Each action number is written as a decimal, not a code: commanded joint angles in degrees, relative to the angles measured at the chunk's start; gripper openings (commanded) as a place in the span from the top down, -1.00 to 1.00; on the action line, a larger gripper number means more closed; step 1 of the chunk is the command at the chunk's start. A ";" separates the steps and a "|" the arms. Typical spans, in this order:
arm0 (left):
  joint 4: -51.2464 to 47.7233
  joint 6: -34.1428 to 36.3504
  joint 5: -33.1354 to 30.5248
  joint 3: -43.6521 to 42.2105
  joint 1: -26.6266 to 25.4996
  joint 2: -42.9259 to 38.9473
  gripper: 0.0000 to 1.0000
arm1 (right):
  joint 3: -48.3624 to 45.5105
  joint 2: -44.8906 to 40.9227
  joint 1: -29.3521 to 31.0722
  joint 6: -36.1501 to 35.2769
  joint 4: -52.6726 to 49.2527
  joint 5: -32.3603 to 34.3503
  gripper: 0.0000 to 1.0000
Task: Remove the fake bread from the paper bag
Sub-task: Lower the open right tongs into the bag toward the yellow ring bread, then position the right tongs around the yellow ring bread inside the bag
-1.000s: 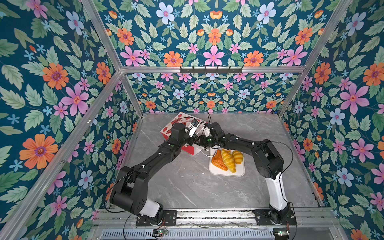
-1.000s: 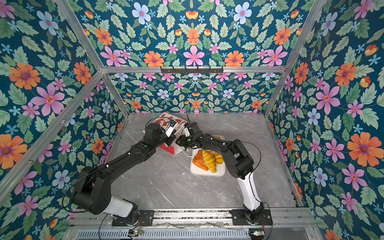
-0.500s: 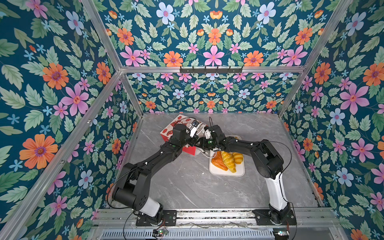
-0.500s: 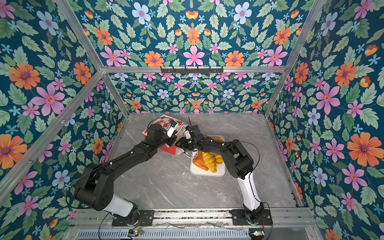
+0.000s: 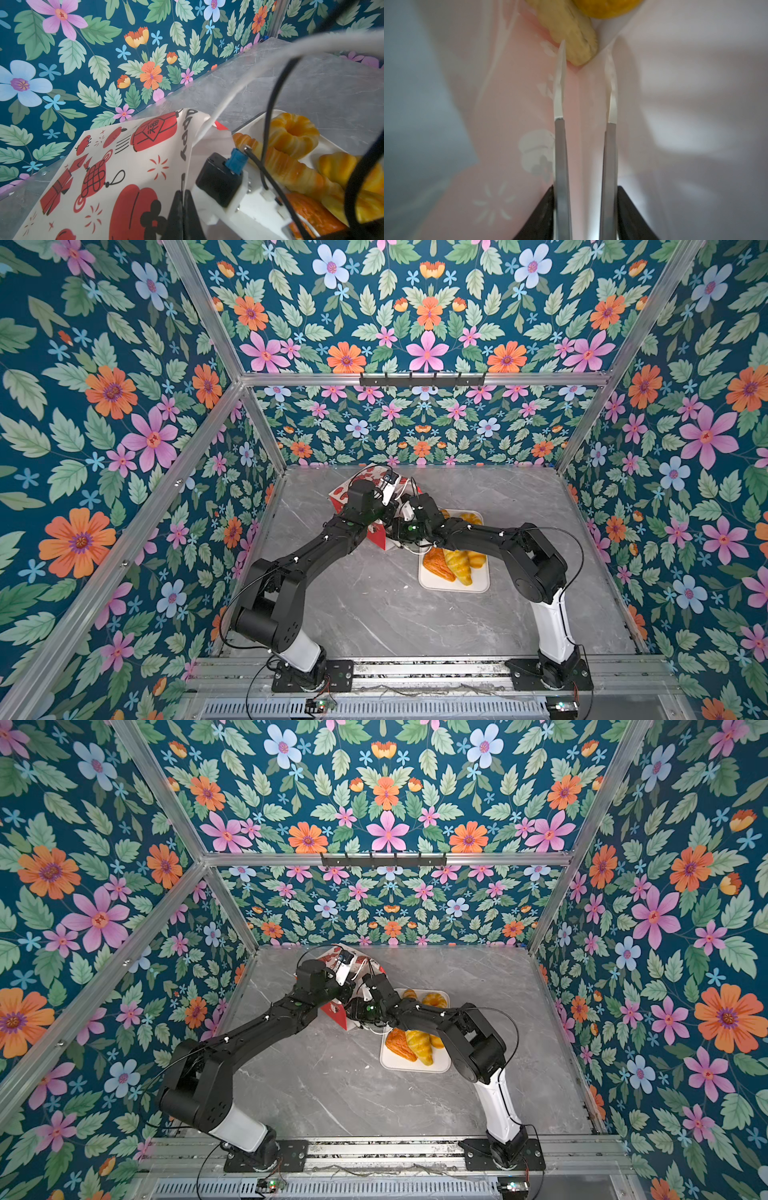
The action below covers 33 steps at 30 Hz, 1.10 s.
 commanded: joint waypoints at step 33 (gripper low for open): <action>3.08 -3.36 5.22 -0.53 -0.31 -0.30 1.00 | 9.22 9.66 -1.72 3.89 9.16 9.90 0.41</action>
